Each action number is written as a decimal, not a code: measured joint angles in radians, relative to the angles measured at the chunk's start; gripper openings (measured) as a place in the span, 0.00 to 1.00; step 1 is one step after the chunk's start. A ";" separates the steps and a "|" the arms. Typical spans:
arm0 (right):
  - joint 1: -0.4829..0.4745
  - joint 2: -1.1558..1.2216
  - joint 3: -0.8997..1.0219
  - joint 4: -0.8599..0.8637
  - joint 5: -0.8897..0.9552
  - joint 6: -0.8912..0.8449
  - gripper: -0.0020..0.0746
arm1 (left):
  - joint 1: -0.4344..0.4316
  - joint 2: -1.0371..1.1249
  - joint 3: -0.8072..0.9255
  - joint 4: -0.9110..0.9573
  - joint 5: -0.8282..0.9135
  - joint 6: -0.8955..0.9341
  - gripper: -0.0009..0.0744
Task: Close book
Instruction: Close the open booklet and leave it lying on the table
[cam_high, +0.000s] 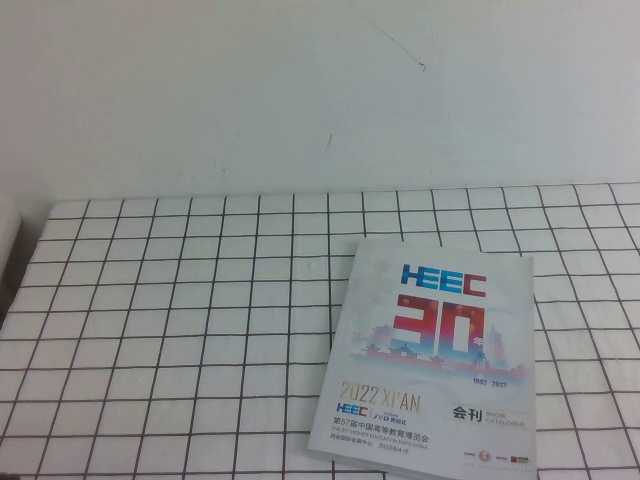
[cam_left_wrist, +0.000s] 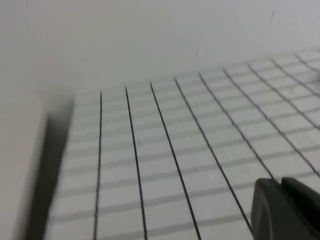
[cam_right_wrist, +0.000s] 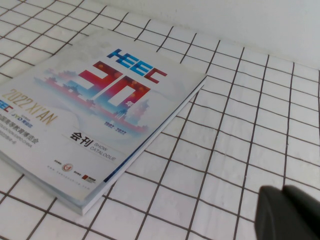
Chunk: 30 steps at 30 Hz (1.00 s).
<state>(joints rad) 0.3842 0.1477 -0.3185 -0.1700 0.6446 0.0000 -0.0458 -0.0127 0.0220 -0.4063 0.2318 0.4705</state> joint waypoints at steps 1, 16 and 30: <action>0.000 0.000 0.000 0.000 0.000 0.000 0.02 | 0.000 0.000 0.000 0.073 0.043 -0.124 0.01; 0.000 0.000 0.000 0.000 0.000 0.000 0.02 | 0.000 -0.001 -0.010 0.288 0.129 -0.366 0.01; 0.000 0.000 0.000 0.001 0.000 0.000 0.02 | 0.000 -0.001 -0.010 0.261 0.114 -0.410 0.01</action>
<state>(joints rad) 0.3842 0.1477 -0.3185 -0.1693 0.6446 0.0000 -0.0458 -0.0134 0.0117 -0.1448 0.3461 0.0608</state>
